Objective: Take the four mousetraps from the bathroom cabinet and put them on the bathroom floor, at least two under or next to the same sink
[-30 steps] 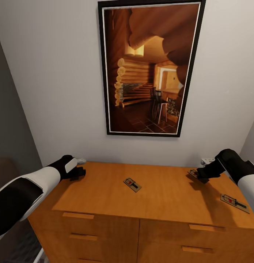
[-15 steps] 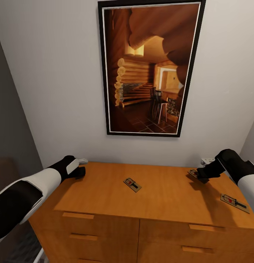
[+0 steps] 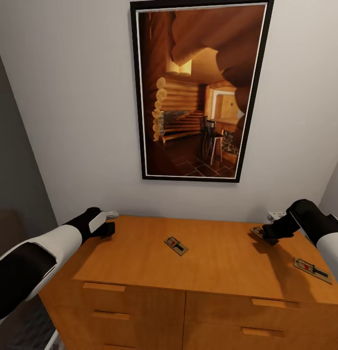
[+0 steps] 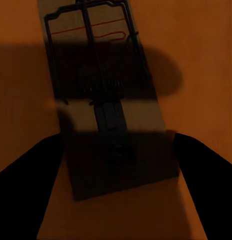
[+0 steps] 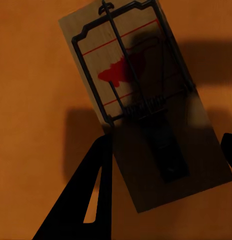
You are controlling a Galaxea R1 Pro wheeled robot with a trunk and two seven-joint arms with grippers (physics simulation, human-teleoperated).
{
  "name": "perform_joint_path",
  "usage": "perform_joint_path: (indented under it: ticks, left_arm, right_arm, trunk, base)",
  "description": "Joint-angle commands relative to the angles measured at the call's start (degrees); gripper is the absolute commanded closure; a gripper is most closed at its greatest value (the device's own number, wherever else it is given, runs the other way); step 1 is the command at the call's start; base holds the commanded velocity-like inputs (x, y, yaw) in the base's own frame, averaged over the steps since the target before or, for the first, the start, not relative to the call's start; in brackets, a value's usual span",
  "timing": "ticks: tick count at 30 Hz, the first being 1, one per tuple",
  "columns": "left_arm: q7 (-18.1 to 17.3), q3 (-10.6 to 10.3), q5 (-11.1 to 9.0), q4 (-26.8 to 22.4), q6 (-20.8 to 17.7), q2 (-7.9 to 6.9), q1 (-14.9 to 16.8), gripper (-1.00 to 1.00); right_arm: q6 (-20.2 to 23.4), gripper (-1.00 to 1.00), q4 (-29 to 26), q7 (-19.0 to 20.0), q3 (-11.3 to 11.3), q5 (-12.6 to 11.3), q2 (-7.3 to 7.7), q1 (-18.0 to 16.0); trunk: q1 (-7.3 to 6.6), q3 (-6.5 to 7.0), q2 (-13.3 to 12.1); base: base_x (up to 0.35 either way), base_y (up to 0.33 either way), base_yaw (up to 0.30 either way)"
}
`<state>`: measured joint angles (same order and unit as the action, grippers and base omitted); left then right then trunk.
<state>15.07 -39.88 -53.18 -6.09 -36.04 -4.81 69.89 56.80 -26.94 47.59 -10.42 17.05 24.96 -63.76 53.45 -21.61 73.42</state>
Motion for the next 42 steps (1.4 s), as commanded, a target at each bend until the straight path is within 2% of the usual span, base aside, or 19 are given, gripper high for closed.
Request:
perform_joint_path:
  ticks: [1,5,6,7,8,9,10,12,13,14,15,16,17,18,20,30,32,37,42]
  left_arm:
    - [0.55,-0.78,-0.39,4.43,-0.41,-0.05,-0.01,1.0]
    - [0.65,-0.97,-0.29,2.91,-1.34,0.0,0.03,1.0]
    - [0.68,-1.01,-0.28,1.24,-2.23,-0.01,0.07,1.0]
    - [0.83,-1.05,-0.27,-2.67,-4.8,-0.25,0.12,1.0]
    - [2.61,-0.83,-0.26,-11.53,-9.82,-1.04,0.15,1.0]
    - [3.36,-0.58,-0.26,-13.28,-10.62,-1.15,0.15,1.0]
    - [6.22,1.06,-0.26,-17.84,-12.43,-1.38,0.15,1.0]
    - [10.71,5.67,-0.26,-21.99,-14.57,-1.48,0.16,1.0]
    - [11.76,7.11,-0.24,-22.68,-15.2,-1.49,0.16,1.0]
    - [13.59,9.99,-0.22,-23.83,-16.54,-1.47,0.16,1.0]
    - [14.36,11.38,-0.19,-24.3,-17.19,-1.46,0.16,1.0]
    - [15.56,13.85,-0.04,-25.07,-18.26,-1.45,0.16,1.0]
    - [16.0,14.87,0.06,-25.38,-18.65,-1.43,0.16,1.0]
    - [16.88,16.95,0.28,-26.02,-19.41,-1.39,0.16,1.0]
    - [17.33,18.03,0.4,-26.35,-19.83,-1.36,0.16,1.0]
    - [17.74,19.05,0.5,-26.6,-20.32,-1.26,0.16,1.0]
    - [17.09,19.71,0.53,-27.12,-19.61,-0.7,0.25,1.0]
    - [15.48,21.33,0.56,-27.17,-17.96,-0.67,0.25,1.0]
    - [13.86,20.31,0.99,-25.84,-17.37,-0.35,0.17,1.0]
  right_arm:
    - [0.06,1.0,-0.05,0.58,-0.21,0.53,0.03,-0.04]
    - [0.12,1.0,0.03,0.64,-0.27,0.62,0.0,-0.04]
    - [0.13,1.0,0.03,0.65,-0.28,0.67,0.0,-0.04]
    - [0.14,1.0,0.04,0.64,-0.29,0.73,0.0,-0.04]
    - [0.15,1.0,0.05,0.59,-0.3,0.77,-0.04,-0.04]
    - [0.15,1.0,0.05,0.59,-0.3,0.77,-0.04,-0.04]
    - [0.15,1.0,0.05,0.58,-0.25,0.78,-0.02,-0.04]
    - [0.15,1.0,0.05,0.58,-0.23,0.79,-0.01,-0.04]
    - [0.15,1.0,0.05,0.56,-0.23,0.79,-0.01,-0.04]
    - [0.15,1.0,0.05,0.53,-0.24,0.79,-0.01,-0.04]
    - [0.15,1.0,0.05,0.52,-0.25,0.79,-0.01,-0.04]
    - [0.13,1.0,0.05,0.46,-0.27,0.79,-0.01,-0.04]
    - [0.12,1.0,0.05,0.41,-0.27,0.79,-0.01,-0.04]
    - [0.09,1.0,0.05,0.33,-0.24,0.79,0.0,-0.04]
    - [0.08,1.0,0.05,0.28,-0.23,0.75,0.0,-0.04]
    - [0.06,1.0,0.05,0.26,-0.23,0.67,0.0,-0.04]
    - [-0.61,1.0,0.63,0.48,-0.21,-0.03,-0.45,-0.35]
    - [-2.24,1.0,0.01,0.48,0.53,-0.09,-0.42,-0.29]
    - [-3.8,1.0,-1.61,1.53,1.14,0.02,-1.05,-0.23]
  trunk:
    - [0.01,-0.08,0.04]
    - [0.01,-0.08,0.04]
    - [0.01,-0.08,0.04]
    - [0.01,-0.08,0.04]
    - [0.01,-0.08,0.04]
    - [0.01,-0.08,0.04]
    - [0.01,-0.08,0.04]
    - [0.01,-0.08,0.04]
    - [0.01,-0.08,0.04]
    - [0.01,-0.08,0.04]
    - [0.01,-0.08,0.04]
    - [0.01,-0.08,0.04]
    - [0.01,-0.08,0.04]
    - [0.01,-0.08,0.04]
    - [0.01,-0.08,0.04]
    - [0.01,-0.08,0.04]
    - [0.01,-0.08,0.04]
    - [0.01,-0.08,0.04]
    - [0.01,-0.08,0.04]
  base:
    - [0.0,0.0,0.0]
    - [0.0,0.0,0.0]
    - [0.0,0.0,0.0]
    - [0.0,0.0,0.0]
    - [0.0,0.0,0.0]
    - [0.0,0.0,0.0]
    - [0.0,0.0,0.0]
    - [0.0,0.0,0.0]
    - [0.0,0.0,0.0]
    - [0.0,0.0,0.0]
    - [0.0,0.0,0.0]
    - [0.0,0.0,0.0]
    - [0.0,0.0,0.0]
    - [0.0,0.0,0.0]
    - [0.0,0.0,0.0]
    - [0.0,0.0,0.0]
    - [0.0,0.0,0.0]
    - [0.0,0.0,0.0]
    - [0.0,0.0,0.0]
